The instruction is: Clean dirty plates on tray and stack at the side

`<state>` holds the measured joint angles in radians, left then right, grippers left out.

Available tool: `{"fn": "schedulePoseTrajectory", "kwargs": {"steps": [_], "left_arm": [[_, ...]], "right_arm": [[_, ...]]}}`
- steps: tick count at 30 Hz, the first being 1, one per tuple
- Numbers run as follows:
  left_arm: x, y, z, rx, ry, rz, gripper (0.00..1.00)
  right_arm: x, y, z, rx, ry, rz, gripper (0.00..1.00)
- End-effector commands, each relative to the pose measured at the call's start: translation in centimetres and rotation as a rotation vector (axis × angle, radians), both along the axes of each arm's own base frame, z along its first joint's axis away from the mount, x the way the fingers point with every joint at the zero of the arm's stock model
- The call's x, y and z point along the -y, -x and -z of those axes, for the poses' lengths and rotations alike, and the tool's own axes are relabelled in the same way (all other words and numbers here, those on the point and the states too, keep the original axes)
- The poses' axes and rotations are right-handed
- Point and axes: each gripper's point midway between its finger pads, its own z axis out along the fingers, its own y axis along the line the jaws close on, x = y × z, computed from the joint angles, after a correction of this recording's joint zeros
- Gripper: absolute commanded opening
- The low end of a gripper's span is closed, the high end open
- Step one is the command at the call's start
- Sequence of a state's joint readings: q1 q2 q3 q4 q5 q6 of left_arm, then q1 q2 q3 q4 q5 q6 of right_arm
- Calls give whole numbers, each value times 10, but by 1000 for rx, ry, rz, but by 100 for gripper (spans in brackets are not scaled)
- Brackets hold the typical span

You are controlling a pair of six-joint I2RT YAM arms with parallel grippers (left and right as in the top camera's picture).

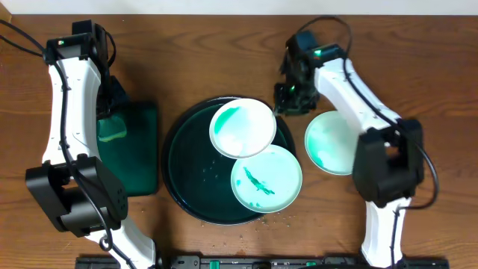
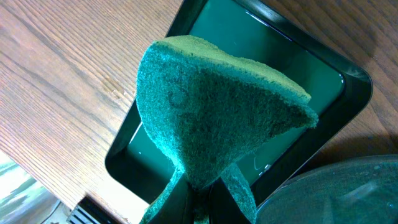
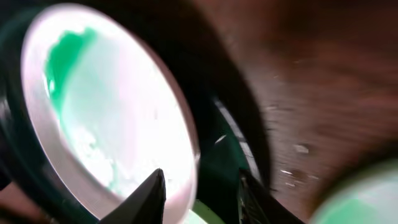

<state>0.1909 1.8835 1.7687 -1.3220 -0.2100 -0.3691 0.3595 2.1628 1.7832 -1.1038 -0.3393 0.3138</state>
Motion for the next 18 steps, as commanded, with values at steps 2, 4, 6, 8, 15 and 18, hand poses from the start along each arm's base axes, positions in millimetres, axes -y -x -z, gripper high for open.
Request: {"fn": "schedulePoseTrajectory", "kwargs": {"steps": [2, 4, 6, 8, 15, 18], "left_arm": [[-4, 1, -3, 0, -20, 5, 7], [-4, 1, -3, 0, -20, 5, 7], [-4, 1, -3, 0, -20, 5, 7], [-4, 1, -3, 0, -20, 5, 7], [-4, 1, -3, 0, -20, 5, 7], [-4, 1, -3, 0, -20, 5, 7]], "right_arm": [[-29, 17, 9, -79, -93, -48, 35], [-30, 20, 15, -79, -56, -54, 36], [-28, 20, 19, -67, 0, -46, 36], [-26, 20, 22, -47, 50, -52, 36], [-30, 30, 37, 14, 210, -96, 38], [-36, 35, 47, 36, 234, -106, 36]]}}
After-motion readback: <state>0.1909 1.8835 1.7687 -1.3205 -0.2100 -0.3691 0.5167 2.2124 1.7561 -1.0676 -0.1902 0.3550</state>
